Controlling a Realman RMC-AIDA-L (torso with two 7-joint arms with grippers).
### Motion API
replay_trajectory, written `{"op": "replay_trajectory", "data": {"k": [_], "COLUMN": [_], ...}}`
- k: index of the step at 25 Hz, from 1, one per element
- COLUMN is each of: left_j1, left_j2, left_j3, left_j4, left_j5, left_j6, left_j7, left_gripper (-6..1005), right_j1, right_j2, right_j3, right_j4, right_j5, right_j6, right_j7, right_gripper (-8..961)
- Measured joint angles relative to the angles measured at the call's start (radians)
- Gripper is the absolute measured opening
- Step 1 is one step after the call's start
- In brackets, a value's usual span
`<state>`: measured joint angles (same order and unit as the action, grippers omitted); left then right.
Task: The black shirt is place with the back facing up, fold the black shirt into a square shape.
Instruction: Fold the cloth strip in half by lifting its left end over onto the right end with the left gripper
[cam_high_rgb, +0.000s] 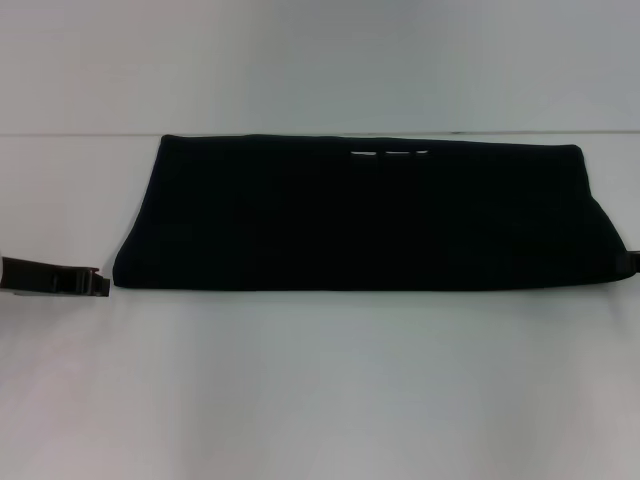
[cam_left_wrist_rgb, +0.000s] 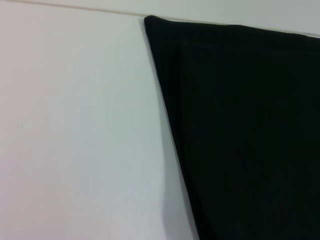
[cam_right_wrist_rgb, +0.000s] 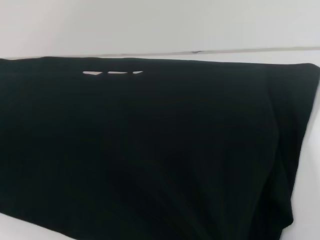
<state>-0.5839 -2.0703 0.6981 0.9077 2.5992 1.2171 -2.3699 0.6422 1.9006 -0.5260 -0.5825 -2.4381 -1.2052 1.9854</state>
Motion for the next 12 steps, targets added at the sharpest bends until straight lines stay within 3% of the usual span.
{"op": "replay_trajectory", "data": {"k": [12], "left_j1": [0.008], "left_j2": [-0.009], "left_j3": [0.001], "left_j4": [0.006], "left_j5": [-0.002], "left_j6": [0.03], "left_j7": [-0.002], "left_gripper": [0], "right_j1": [-0.013], "right_j2": [-0.018], "right_j3": [0.026], "right_j4": [-0.001], "right_j5": [0.005], "right_j6": [-0.009], "right_j7": [-0.033], "right_gripper": [18]}}
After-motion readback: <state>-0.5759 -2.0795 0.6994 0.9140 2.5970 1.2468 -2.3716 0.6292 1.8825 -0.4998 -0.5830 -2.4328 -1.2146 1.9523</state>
